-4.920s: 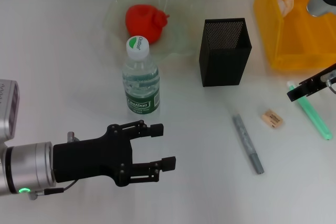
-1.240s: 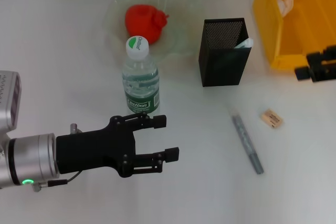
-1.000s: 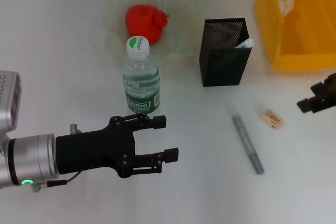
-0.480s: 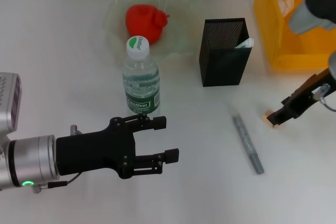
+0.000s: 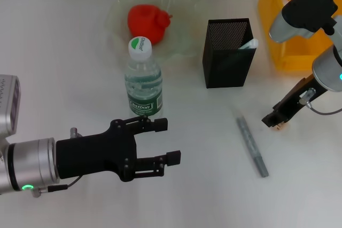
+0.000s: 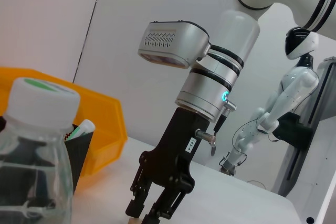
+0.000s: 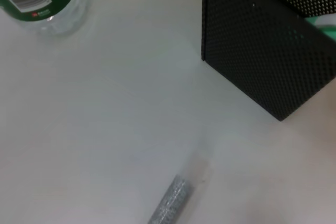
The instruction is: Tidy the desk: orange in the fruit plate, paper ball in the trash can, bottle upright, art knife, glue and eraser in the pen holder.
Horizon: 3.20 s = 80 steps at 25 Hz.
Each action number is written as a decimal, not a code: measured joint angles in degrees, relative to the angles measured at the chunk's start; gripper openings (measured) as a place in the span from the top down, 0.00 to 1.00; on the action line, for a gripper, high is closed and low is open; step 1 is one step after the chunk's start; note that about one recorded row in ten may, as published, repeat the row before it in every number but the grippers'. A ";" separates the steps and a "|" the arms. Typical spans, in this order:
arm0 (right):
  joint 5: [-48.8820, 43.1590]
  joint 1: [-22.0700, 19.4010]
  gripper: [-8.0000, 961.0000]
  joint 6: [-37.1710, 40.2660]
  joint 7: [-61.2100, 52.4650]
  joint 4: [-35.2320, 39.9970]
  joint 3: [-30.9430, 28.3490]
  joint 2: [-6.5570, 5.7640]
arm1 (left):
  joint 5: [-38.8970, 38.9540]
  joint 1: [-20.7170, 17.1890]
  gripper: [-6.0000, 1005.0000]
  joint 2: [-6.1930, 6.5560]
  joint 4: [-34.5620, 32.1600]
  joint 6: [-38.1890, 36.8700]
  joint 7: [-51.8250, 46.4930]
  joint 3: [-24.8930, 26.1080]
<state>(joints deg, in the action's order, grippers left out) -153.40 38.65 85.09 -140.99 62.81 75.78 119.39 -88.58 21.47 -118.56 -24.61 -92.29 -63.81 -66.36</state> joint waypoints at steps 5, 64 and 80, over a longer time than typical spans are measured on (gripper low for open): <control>-0.13 0.14 0.56 -0.38 -0.37 -0.25 0.04 -0.02 | 0.00 -0.03 0.21 0.00 0.00 0.02 0.00 0.00; 27.25 5.21 0.67 -13.58 13.11 -10.75 -27.15 -0.78 | 0.08 0.29 0.21 0.09 1.41 -0.34 0.79 0.71; 13.92 1.22 0.53 14.18 2.34 9.22 -19.20 -0.26 | 0.15 0.15 0.21 0.09 1.41 -0.75 0.74 0.70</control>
<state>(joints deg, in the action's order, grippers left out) -139.49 39.88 99.27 -138.65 72.03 56.58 119.13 -88.43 21.62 -118.47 -23.20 -93.04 -63.07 -65.65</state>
